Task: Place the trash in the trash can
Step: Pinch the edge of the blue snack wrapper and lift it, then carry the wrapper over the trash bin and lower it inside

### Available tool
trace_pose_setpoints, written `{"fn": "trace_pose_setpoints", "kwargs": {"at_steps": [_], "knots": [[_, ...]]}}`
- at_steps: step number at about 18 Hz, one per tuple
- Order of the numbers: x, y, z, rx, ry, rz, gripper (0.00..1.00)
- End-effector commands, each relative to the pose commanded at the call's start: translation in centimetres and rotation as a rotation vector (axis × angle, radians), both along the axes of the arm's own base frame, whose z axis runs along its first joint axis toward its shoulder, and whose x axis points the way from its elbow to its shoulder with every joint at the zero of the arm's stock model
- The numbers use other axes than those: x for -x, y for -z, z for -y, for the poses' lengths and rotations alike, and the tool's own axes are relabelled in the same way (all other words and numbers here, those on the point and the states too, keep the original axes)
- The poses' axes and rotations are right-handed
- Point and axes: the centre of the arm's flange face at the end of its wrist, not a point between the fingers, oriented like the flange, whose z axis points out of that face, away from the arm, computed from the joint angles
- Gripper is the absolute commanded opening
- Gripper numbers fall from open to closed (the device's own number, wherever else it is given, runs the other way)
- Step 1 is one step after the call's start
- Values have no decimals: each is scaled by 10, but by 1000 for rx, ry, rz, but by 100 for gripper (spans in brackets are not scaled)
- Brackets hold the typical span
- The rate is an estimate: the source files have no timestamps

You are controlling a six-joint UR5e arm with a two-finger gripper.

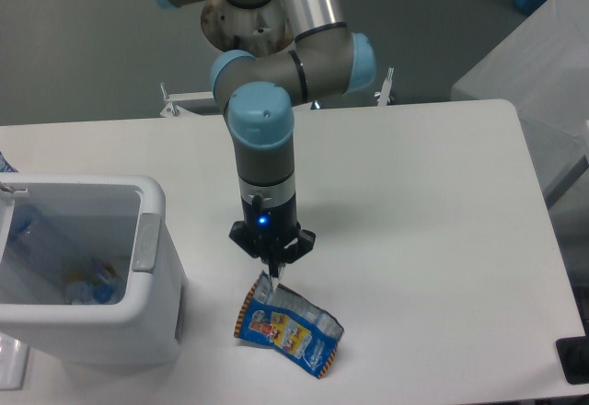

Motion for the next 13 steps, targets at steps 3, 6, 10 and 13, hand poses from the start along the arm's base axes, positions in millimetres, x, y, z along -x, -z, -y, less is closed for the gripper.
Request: {"fn": "trace_pose_setpoints", "kwargs": {"at_steps": [3, 6, 10, 13], "knots": [[15, -59, 0, -150, -183, 54, 8], [25, -114, 8, -294, -234, 107, 8], [19, -166, 22, -422, -349, 171, 8], [5, -208, 38, -501, -411, 181, 8]]}}
